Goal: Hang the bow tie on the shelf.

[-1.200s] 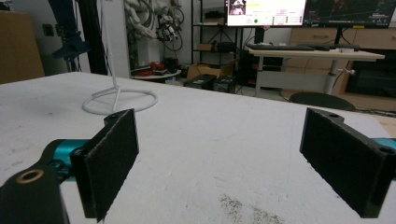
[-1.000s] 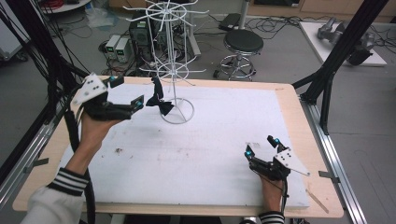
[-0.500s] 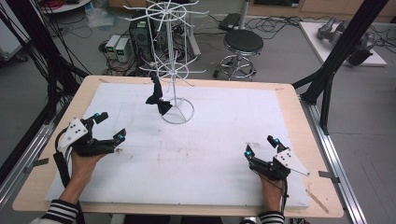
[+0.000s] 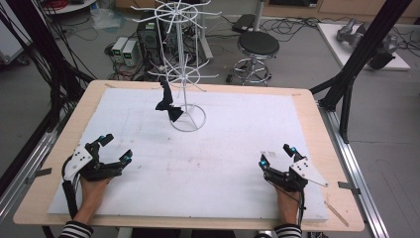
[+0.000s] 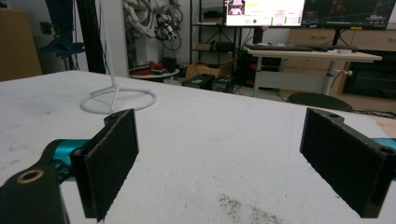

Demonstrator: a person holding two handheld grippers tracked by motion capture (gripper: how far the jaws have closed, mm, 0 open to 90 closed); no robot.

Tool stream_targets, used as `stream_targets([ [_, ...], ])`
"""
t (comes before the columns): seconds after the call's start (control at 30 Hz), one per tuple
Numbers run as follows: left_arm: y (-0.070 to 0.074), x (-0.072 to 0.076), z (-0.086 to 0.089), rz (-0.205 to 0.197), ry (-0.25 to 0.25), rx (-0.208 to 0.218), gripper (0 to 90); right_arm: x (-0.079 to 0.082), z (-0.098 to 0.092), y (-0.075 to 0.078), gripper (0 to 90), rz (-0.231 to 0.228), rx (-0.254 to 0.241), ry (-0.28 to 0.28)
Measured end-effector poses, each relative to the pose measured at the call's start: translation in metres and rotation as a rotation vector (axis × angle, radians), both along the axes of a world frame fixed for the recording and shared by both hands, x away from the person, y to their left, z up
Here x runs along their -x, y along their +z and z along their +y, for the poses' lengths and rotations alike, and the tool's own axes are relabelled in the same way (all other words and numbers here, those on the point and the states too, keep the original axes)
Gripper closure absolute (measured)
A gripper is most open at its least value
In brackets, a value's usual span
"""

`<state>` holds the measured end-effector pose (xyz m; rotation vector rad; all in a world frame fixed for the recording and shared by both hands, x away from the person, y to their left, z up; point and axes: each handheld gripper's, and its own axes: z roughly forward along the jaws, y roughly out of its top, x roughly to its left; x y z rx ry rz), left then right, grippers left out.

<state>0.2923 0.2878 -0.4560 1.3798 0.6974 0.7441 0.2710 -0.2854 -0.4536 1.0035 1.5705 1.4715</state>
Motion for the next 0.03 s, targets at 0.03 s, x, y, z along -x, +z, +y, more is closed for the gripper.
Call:
stream_targets([
  [0.03, -0.0002, 0.0, -0.0003, -0.002, 0.002, -0.001, 8.2, 0.0, 0.0001, 0.0, 10.7, 0.0, 0.0, 0.0],
])
